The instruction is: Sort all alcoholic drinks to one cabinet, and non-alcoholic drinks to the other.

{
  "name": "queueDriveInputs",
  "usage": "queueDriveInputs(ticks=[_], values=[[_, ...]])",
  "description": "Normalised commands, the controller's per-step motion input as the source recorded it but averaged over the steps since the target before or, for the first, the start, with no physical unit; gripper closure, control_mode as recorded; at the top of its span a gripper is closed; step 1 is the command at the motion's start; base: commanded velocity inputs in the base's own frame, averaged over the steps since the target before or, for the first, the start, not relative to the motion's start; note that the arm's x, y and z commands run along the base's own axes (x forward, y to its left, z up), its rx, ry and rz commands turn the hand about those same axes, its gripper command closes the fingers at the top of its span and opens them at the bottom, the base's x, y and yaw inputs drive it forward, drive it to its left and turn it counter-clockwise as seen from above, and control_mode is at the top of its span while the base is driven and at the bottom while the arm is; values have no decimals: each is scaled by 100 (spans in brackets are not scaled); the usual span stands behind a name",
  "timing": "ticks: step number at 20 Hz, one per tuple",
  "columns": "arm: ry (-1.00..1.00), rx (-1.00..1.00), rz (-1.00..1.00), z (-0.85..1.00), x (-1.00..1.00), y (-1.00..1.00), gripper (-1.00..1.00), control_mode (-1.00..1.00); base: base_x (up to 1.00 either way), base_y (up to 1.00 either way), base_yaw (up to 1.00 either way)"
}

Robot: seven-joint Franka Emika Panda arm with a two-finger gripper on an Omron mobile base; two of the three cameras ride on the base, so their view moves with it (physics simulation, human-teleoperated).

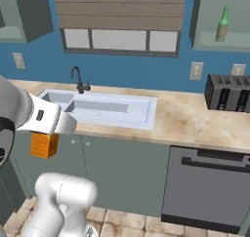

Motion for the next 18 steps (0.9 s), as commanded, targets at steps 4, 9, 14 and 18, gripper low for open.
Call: queueDriveInputs(ticks=[4,9,14,18], values=[[0,0,0,0,0,0,100,100,28,65,0],[0,0,0,0,0,0,100,100,47,46,0],[0,0,0,0,0,0,100,100,50,38,0],[0,0,0,0,0,0,100,100,41,47,0]])
